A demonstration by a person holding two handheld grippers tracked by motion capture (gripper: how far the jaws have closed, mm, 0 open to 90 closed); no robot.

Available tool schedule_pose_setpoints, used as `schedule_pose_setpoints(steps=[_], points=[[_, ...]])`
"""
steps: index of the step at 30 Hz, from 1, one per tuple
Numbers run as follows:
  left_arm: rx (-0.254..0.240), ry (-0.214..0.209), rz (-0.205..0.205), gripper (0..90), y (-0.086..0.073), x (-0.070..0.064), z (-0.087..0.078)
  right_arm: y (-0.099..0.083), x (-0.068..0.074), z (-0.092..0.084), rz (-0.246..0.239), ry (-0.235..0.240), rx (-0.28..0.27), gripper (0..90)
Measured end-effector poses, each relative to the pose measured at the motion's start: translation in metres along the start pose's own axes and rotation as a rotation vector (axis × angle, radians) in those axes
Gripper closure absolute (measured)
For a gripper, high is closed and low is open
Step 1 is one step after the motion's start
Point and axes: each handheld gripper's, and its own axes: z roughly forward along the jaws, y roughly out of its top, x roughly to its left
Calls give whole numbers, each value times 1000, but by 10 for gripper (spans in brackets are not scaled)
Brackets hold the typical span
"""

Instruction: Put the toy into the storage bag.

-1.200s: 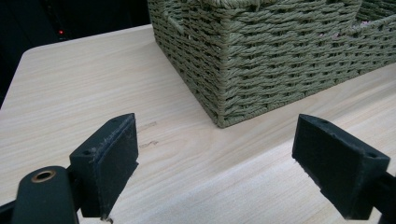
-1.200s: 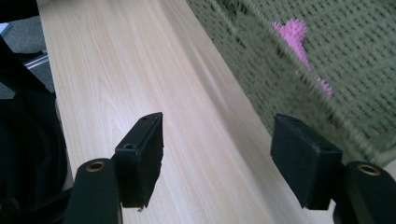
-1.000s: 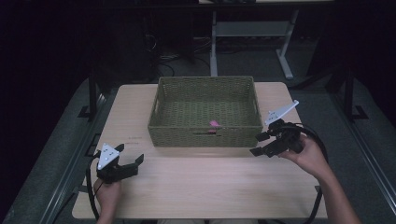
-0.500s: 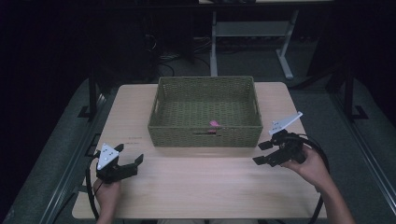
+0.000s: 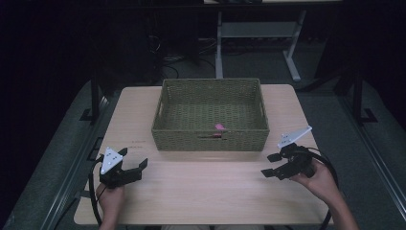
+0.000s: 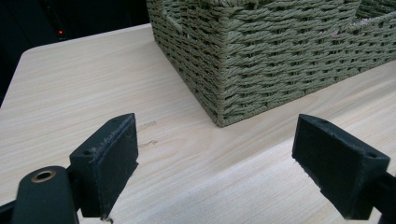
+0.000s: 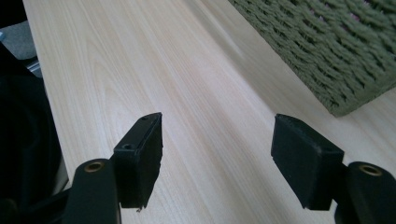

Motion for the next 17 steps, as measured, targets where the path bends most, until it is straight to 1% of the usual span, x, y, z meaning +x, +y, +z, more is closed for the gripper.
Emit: schedule_pose_setpoints(steps=[6,9,11,13,14,15,16,17], points=[[-2,1,-1,139,0,0,0,-11,3,4,11,-11,0,328],[-1,0,0,139,0,0,0,-19,6,5,23,-20,-2,328],[-1,-1,1,138,0,0,0,-25,7,5,31,-20,-13,325],[-1,-2,0,139,0,0,0,-34,10,5,45,-34,-29,314],[0,-2,-1,138,0,0,0,-37,11,5,52,-37,-45,303],[-2,-2,1,138,0,0,0,-42,15,4,66,-42,-82,297],[-5,-2,3,139,1,0,0,-47,20,4,68,-51,-120,293],[-5,-3,5,138,0,0,0,-53,27,3,67,-82,-151,285]])
